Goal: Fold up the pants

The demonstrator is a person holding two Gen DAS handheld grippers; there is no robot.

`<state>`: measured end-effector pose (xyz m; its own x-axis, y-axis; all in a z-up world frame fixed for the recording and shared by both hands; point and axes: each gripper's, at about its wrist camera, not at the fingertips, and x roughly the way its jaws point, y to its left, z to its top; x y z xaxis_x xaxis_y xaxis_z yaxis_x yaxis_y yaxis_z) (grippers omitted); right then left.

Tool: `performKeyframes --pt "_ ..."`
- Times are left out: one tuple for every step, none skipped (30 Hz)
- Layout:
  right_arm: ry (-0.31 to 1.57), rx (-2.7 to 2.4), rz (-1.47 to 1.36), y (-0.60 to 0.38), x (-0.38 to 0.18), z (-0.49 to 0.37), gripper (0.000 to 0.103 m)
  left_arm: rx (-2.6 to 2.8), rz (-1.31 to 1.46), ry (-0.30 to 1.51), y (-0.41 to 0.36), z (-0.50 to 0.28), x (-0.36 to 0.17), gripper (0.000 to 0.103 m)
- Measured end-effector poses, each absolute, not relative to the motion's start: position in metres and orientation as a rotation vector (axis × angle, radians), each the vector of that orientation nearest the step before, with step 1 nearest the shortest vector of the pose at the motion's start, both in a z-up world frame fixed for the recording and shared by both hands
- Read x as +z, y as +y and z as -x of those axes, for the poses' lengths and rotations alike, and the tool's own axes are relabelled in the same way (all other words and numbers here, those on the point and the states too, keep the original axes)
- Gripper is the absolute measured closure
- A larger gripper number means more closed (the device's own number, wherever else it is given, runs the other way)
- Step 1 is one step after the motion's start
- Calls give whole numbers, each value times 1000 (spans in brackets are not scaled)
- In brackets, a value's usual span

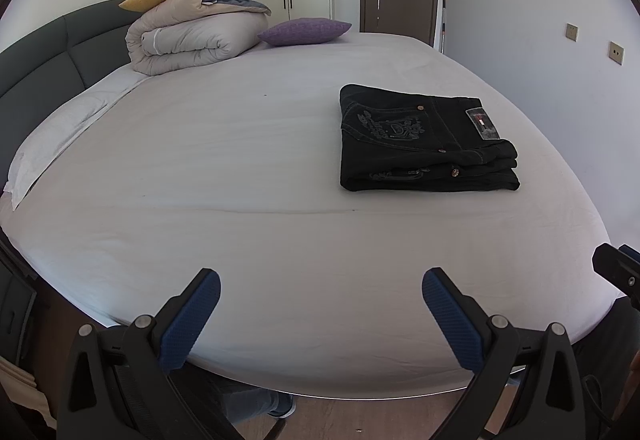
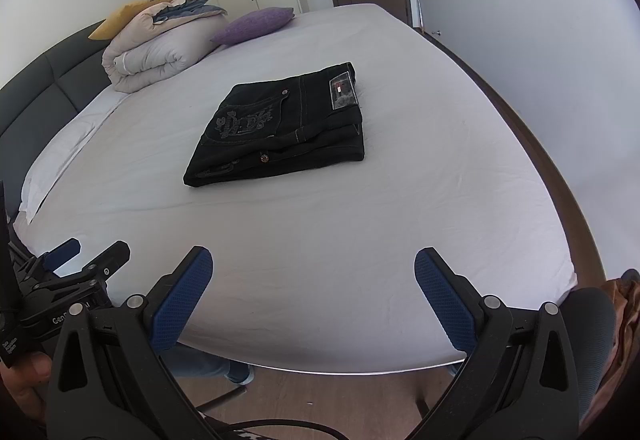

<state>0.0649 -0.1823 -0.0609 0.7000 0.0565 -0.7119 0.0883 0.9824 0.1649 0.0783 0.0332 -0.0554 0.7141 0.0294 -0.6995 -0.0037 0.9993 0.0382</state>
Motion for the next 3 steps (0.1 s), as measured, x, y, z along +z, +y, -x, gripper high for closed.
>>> performKeyframes --pt "797 -18 -193 -181 -62 -64 0 21 -34 774 34 -78 -55 0" --pt "798 -17 -193 -182 -61 -65 0 21 -31 775 35 -78 -55 0" --pt "799 -16 -195 -180 -62 -64 0 21 -28 776 36 -78 -55 0"
